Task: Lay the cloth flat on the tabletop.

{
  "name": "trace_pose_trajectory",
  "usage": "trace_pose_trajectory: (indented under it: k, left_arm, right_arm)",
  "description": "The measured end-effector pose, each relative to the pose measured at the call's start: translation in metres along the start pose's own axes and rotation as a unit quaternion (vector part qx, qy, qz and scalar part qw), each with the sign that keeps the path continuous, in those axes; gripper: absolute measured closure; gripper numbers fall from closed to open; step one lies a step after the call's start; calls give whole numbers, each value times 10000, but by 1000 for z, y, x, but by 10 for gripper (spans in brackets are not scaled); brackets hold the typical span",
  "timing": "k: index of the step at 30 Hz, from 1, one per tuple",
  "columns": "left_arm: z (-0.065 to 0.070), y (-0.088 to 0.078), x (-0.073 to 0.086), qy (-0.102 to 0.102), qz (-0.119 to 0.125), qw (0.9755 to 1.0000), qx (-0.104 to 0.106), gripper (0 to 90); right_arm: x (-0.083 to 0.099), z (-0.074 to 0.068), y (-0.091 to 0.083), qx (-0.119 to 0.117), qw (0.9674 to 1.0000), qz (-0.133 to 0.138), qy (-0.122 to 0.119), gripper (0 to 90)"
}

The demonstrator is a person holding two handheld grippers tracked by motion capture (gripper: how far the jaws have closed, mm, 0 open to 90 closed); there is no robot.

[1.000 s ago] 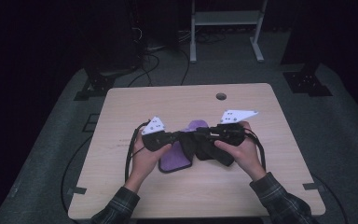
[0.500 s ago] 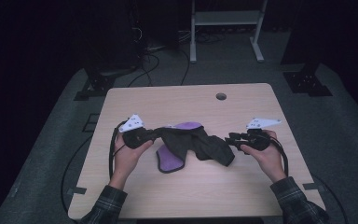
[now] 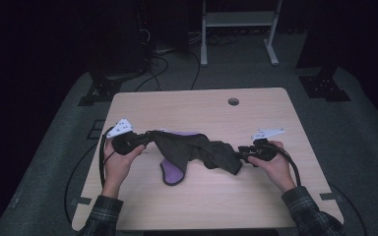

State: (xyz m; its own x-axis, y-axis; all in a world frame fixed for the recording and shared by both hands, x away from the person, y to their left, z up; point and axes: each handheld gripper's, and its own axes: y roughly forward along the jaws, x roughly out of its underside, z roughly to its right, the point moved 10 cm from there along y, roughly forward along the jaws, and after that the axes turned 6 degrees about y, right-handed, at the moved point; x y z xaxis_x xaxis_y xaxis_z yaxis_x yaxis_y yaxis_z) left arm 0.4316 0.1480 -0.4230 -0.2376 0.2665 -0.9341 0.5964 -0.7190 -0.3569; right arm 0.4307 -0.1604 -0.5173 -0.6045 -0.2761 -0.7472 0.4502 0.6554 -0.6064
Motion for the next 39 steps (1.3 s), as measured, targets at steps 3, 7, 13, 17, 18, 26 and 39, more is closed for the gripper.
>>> trace_pose_trajectory:
  k: [3,7,13,17,18,26,39]
  left_arm:
    - [2,2,0,2,-11,10000,31,864]
    - [1,2,1,11,-50,10000,18,864]
    - [1,3,3,16,-85,10000,17,864]
    - [2,4,3,27,-107,9999,25,864]
    - [2,4,3,25,-108,9999,22,864]
    - [2,3,3,14,-124,9999,29,864]
    - [0,4,7,-26,-145,9999,36,863]
  right_arm:
    - [6,-3,11,-67,9998,-191,9,758]
    - [0,-3,5,14,9999,-105,-55,862]
    - [-20,-7,-32,143,9986,484,-134,868]
    - [-27,-39,-54,-39,9954,739,-614,869]
    - [-22,-49,-52,-117,9949,669,-752,869]
    - [36,-99,-15,-663,9864,-460,-1430,849]
    - [14,-54,-43,-361,9958,177,-824,671]
